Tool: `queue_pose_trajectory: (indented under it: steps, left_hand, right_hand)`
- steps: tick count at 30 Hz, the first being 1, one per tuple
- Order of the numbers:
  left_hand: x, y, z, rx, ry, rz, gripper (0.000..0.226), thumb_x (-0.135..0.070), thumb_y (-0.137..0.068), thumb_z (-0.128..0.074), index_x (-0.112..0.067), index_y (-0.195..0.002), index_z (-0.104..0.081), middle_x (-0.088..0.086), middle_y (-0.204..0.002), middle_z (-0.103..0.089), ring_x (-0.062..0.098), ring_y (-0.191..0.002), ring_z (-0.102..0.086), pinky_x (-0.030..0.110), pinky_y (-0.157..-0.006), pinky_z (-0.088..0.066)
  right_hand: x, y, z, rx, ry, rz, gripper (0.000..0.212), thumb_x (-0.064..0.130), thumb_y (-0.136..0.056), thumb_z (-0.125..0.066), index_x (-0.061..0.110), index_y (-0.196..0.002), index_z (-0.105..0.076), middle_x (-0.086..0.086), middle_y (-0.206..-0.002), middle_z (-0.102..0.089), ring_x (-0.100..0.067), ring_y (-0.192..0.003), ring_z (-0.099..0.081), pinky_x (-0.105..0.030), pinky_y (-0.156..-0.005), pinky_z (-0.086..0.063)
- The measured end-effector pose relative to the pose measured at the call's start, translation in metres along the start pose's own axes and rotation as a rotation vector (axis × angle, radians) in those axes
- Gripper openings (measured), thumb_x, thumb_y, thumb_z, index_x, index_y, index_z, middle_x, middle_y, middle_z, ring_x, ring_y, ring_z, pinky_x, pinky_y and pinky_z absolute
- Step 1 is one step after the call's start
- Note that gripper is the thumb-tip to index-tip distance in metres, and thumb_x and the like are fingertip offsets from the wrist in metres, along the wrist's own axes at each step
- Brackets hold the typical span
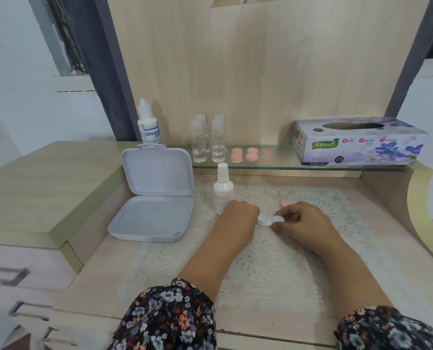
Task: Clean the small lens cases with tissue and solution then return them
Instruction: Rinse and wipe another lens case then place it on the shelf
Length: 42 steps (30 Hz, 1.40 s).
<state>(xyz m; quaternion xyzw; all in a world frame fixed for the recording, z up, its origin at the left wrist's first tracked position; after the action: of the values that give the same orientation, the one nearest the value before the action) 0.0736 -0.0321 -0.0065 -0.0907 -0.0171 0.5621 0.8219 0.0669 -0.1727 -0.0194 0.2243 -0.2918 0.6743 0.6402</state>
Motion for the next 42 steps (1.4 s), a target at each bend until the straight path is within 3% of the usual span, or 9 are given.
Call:
queue_pose_trajectory:
  steps: [4, 8, 12, 17, 22, 33, 42]
  left_hand:
    - [0.013, 0.012, -0.002, -0.172, 0.227, 0.043, 0.008, -0.005, -0.089, -0.047, -0.008, -0.083, -0.052, 0.007, -0.089, -0.048, 0.021, -0.088, -0.043, 0.032, -0.079, -0.042]
    - [0.015, 0.017, 0.002, -0.191, 0.536, 0.063, 0.03, -0.017, -0.089, -0.055, -0.012, -0.117, -0.064, 0.004, -0.108, -0.055, 0.016, -0.101, -0.051, 0.03, -0.088, -0.044]
    - [0.013, 0.015, -0.001, -0.166, 0.656, 0.038, 0.031, -0.015, -0.09, -0.057, -0.014, -0.12, -0.065, 0.003, -0.111, -0.056, 0.014, -0.103, -0.054, 0.026, -0.093, -0.043]
    - [0.011, 0.01, -0.007, -0.142, 0.644, 0.008, 0.034, -0.019, -0.093, -0.057, -0.015, -0.127, -0.062, -0.004, -0.106, -0.05, 0.009, -0.097, -0.052, 0.018, -0.089, -0.041]
    - [0.006, 0.007, -0.008, -0.144, 0.57, -0.033, 0.035, -0.02, -0.094, -0.057, -0.014, -0.127, -0.062, 0.004, -0.112, -0.054, 0.016, -0.101, -0.054, 0.026, -0.092, -0.044]
    - [0.004, 0.005, -0.011, -0.143, 0.473, -0.03, 0.036, -0.026, -0.097, -0.053, -0.012, -0.13, -0.059, 0.008, -0.117, -0.053, 0.02, -0.108, -0.051, 0.028, -0.094, -0.041]
    - [0.003, 0.004, -0.012, -0.141, 0.439, -0.005, 0.033, -0.026, -0.098, -0.051, -0.004, -0.119, -0.064, 0.012, -0.113, -0.054, 0.024, -0.105, -0.051, 0.034, -0.093, -0.042]
  right_hand:
    - [0.0, 0.0, 0.0, 0.0, 0.009, 0.005, 0.013, 0.04, -0.073, -0.076, 0.034, -0.083, -0.071, 0.013, -0.093, -0.06, -0.006, -0.086, -0.056, -0.038, -0.087, -0.047]
    - [0.0, 0.0, -0.001, 0.003, 0.018, 0.001, 0.012, 0.042, -0.072, -0.076, 0.037, -0.082, -0.07, 0.014, -0.09, -0.06, -0.005, -0.084, -0.056, -0.039, -0.087, -0.047]
    - [0.001, 0.0, 0.0, 0.001, 0.007, 0.008, 0.013, 0.042, -0.072, -0.077, 0.036, -0.081, -0.071, 0.014, -0.089, -0.061, -0.004, -0.082, -0.056, -0.037, -0.084, -0.048]
    - [0.001, 0.0, -0.001, 0.012, -0.011, -0.003, 0.015, 0.044, -0.073, -0.077, 0.035, -0.083, -0.071, 0.014, -0.086, -0.062, -0.003, -0.081, -0.057, -0.032, -0.081, -0.048]
    - [-0.002, -0.001, -0.002, 0.018, -0.036, -0.015, 0.015, 0.043, -0.072, -0.078, 0.035, -0.083, -0.072, 0.016, -0.087, -0.062, -0.001, -0.081, -0.057, -0.031, -0.083, -0.048]
    - [-0.004, -0.002, -0.002, 0.03, -0.042, -0.039, 0.017, 0.042, -0.071, -0.079, 0.037, -0.085, -0.073, 0.016, -0.082, -0.066, 0.0, -0.081, -0.06, -0.034, -0.088, -0.049]
    - [-0.004, -0.002, -0.003, 0.028, -0.062, -0.053, 0.015, 0.041, -0.07, -0.08, 0.036, -0.083, -0.073, 0.016, -0.079, -0.068, 0.001, -0.078, -0.061, -0.032, -0.086, -0.049]
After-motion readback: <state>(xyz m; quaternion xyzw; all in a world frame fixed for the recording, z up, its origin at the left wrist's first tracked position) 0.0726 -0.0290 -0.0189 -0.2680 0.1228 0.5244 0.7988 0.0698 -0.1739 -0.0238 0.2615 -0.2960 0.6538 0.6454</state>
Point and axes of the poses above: each hand's wrist, its own y-axis away from the middle knuckle, its own z-axis out of the back of the hand, x = y × z, the point moved 7 cm from there along -y, towards the middle knuckle
